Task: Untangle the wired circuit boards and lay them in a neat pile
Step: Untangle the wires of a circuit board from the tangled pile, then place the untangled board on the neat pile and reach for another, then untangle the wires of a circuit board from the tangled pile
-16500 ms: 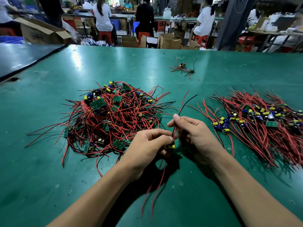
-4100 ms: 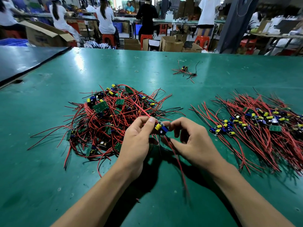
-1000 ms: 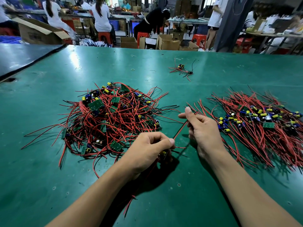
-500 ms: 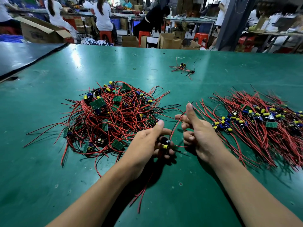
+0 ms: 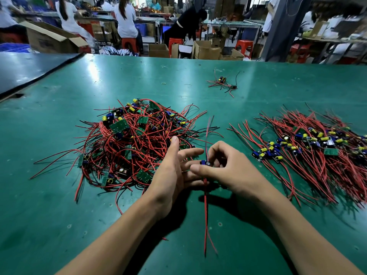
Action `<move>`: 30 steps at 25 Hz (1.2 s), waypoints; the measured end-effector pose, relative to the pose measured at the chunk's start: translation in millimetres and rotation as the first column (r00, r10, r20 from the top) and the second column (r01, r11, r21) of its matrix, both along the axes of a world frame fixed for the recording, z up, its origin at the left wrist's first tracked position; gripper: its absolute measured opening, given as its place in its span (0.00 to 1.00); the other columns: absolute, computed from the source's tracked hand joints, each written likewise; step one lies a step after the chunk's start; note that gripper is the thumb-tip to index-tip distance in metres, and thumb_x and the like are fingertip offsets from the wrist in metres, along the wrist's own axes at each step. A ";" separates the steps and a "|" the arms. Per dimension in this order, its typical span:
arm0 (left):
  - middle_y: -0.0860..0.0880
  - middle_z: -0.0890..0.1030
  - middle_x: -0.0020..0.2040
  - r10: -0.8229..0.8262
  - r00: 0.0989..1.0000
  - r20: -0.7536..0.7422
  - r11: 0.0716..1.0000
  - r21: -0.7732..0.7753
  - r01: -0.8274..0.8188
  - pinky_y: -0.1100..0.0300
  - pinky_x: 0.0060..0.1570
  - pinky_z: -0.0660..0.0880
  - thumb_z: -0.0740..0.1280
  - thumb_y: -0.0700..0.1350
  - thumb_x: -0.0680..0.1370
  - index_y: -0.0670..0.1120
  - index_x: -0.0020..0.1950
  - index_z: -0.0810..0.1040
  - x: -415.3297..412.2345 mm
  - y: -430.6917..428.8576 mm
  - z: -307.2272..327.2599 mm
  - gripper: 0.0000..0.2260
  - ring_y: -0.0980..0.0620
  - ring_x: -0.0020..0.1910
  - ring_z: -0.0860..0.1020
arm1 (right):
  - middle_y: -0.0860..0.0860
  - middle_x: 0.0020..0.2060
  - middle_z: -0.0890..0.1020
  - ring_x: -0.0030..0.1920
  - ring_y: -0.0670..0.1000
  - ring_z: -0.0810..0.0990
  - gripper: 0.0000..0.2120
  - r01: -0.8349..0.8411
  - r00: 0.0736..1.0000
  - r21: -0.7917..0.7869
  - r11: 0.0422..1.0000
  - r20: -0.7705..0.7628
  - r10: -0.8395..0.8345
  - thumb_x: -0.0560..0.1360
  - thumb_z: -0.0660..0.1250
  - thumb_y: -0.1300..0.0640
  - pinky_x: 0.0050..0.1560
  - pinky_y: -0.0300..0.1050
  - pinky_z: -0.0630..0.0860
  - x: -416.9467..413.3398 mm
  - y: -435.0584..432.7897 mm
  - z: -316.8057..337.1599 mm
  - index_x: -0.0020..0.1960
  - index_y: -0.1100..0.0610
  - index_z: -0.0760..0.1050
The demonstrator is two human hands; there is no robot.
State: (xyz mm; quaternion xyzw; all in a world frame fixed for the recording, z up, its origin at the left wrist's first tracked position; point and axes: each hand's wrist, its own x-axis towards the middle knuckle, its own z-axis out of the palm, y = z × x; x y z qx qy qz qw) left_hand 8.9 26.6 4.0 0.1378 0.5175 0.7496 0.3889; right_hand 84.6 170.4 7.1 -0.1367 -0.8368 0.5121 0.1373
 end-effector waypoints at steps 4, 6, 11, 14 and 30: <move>0.41 0.83 0.53 0.016 0.999 0.028 1.000 -0.001 -0.016 0.52 0.45 0.80 0.53 0.70 0.71 0.43 0.61 0.77 -0.7 0.1 -1.0 0.36 0.48 0.40 0.83 | 0.45 0.32 0.77 0.32 0.42 0.71 0.16 -0.004 1.000 0.076 0.997 -0.012 0.005 0.66 0.82 0.51 0.35 0.38 0.71 3.0 2.4 4.8 0.44 0.52 0.76; 0.42 0.83 0.54 0.020 1.000 0.017 1.000 -0.002 -0.020 0.49 0.51 0.79 0.52 0.70 0.73 0.44 0.62 0.77 -0.4 0.5 -1.6 0.35 0.47 0.44 0.83 | 0.51 0.34 0.80 0.34 0.45 0.74 0.13 0.017 0.999 0.057 0.998 -0.052 -0.014 0.68 0.80 0.54 0.36 0.42 0.74 3.8 4.0 7.2 0.45 0.53 0.77; 0.42 0.84 0.55 0.019 0.997 -0.071 0.999 -0.034 -0.021 0.49 0.52 0.80 0.52 0.67 0.75 0.43 0.62 0.77 1.6 0.4 -3.2 0.32 0.42 0.51 0.83 | 0.47 0.33 0.80 0.33 0.42 0.75 0.09 0.210 0.968 0.026 0.977 -0.145 -0.205 0.70 0.79 0.56 0.36 0.34 0.73 -0.1 15.5 3.2 0.44 0.52 0.79; 0.40 0.84 0.50 0.025 0.993 -0.114 0.998 -0.050 -0.031 0.52 0.47 0.80 0.56 0.64 0.74 0.40 0.57 0.78 2.8 0.6 -4.2 0.30 0.43 0.46 0.83 | 0.48 0.35 0.80 0.36 0.47 0.77 0.08 0.456 0.889 0.152 0.877 -0.118 -0.442 0.71 0.77 0.54 0.40 0.40 0.73 1.4 38.1 -1.6 0.46 0.52 0.80; 0.43 0.82 0.38 0.004 0.975 -0.223 0.997 -0.076 -0.022 0.62 0.35 0.79 0.62 0.43 0.82 0.36 0.51 0.78 9.0 0.2 -1.8 0.11 0.48 0.34 0.81 | 0.54 0.50 0.82 0.51 0.56 0.81 0.10 0.305 0.914 0.569 0.764 0.049 -0.402 0.76 0.70 0.48 0.56 0.51 0.77 2.9 41.0 -9.4 0.52 0.53 0.84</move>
